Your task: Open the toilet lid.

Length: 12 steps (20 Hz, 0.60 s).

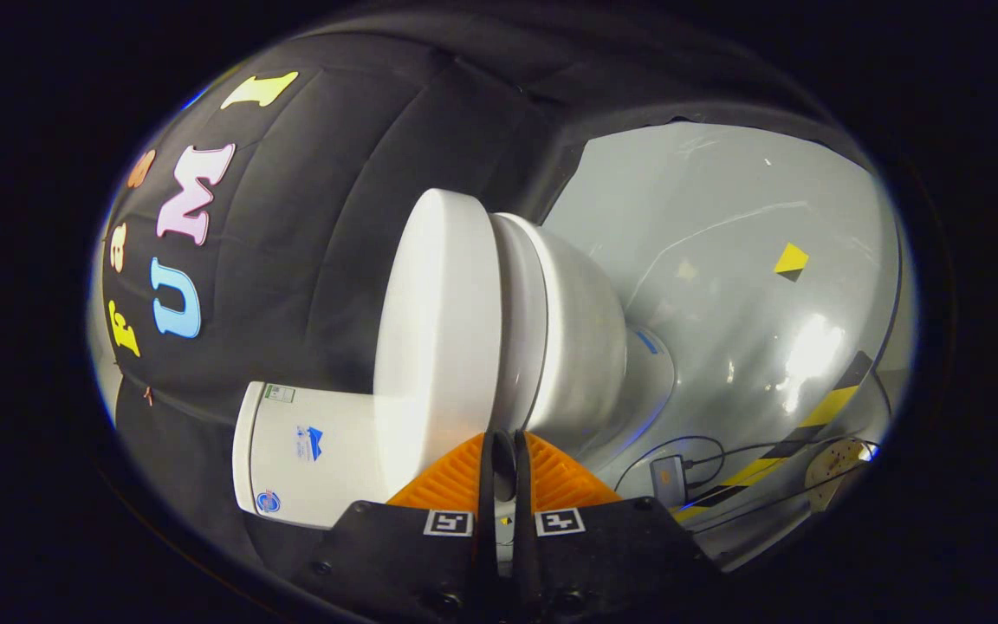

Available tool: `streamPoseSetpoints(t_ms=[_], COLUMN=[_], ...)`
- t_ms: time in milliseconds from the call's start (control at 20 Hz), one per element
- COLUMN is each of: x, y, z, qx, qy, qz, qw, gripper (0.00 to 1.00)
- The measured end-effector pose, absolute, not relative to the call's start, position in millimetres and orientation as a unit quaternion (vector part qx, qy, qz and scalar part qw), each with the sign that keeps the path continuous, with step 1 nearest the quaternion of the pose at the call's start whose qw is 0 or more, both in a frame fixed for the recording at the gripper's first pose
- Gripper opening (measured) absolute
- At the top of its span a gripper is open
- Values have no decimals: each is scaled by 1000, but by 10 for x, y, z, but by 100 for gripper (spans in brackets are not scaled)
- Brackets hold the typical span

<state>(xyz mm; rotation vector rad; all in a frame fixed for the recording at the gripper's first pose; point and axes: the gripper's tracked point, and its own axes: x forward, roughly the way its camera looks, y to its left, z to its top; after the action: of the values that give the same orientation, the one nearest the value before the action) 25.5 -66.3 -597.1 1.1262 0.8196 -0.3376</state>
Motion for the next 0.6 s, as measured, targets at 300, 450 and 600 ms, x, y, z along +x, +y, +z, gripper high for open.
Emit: streamPoseSetpoints(t_ms=[300,450,600], x=[291,350,441], y=[-613,-566,-497], z=[-5803,-5595,-5309], qx=[474,437,393], qy=[390,397,393], qz=[-151,-144,-134], qw=[775,794,821], gripper=[10,10,9])
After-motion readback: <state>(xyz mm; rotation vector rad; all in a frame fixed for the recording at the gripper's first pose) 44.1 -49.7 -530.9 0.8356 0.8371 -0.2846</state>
